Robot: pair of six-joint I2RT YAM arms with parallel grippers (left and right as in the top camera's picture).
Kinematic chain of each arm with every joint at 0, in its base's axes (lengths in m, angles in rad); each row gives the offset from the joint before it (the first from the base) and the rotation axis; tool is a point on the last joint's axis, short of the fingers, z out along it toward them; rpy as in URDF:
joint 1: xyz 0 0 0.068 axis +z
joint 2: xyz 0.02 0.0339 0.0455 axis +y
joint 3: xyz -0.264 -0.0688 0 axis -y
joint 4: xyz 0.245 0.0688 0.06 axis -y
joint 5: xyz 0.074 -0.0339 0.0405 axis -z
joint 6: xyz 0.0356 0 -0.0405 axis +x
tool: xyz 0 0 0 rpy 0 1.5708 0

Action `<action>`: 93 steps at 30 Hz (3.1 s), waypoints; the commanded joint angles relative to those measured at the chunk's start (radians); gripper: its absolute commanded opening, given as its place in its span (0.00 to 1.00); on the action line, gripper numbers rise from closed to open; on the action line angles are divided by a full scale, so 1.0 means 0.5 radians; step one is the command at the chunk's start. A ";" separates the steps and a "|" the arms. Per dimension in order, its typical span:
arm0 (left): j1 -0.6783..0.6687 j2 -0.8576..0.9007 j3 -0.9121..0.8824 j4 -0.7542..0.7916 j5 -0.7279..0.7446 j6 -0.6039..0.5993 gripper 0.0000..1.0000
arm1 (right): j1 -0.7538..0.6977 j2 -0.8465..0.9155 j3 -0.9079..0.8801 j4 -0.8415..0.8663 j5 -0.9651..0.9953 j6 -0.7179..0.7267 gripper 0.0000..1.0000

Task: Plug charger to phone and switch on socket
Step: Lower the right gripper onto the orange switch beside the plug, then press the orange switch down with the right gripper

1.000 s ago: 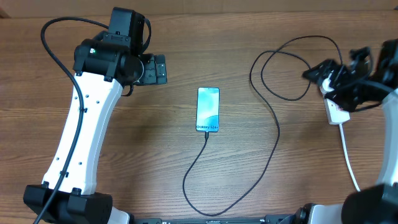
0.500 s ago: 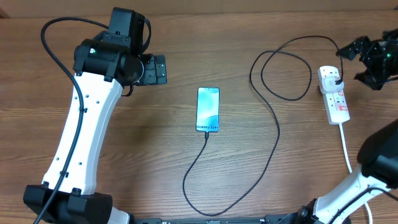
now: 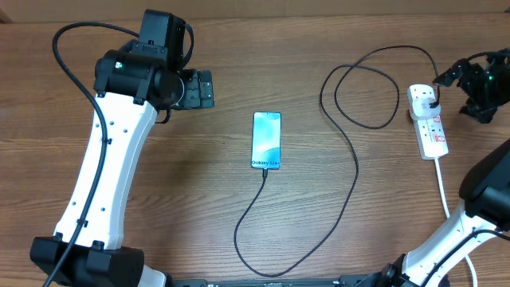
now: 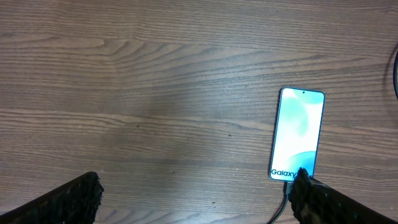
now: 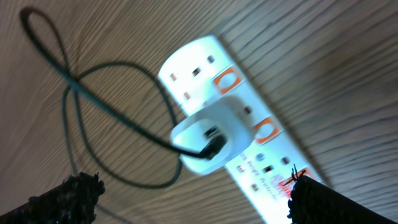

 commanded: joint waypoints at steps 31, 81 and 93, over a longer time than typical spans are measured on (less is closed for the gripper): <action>-0.013 0.008 0.015 0.001 -0.024 0.037 1.00 | 0.034 0.028 -0.479 0.415 -0.162 -0.095 1.00; -0.013 0.008 0.015 0.002 -0.024 0.037 1.00 | 0.090 0.185 -0.481 0.456 -0.231 -0.170 1.00; -0.013 0.008 0.015 0.002 -0.024 0.037 1.00 | 0.151 0.185 -0.481 0.371 -0.335 -0.236 1.00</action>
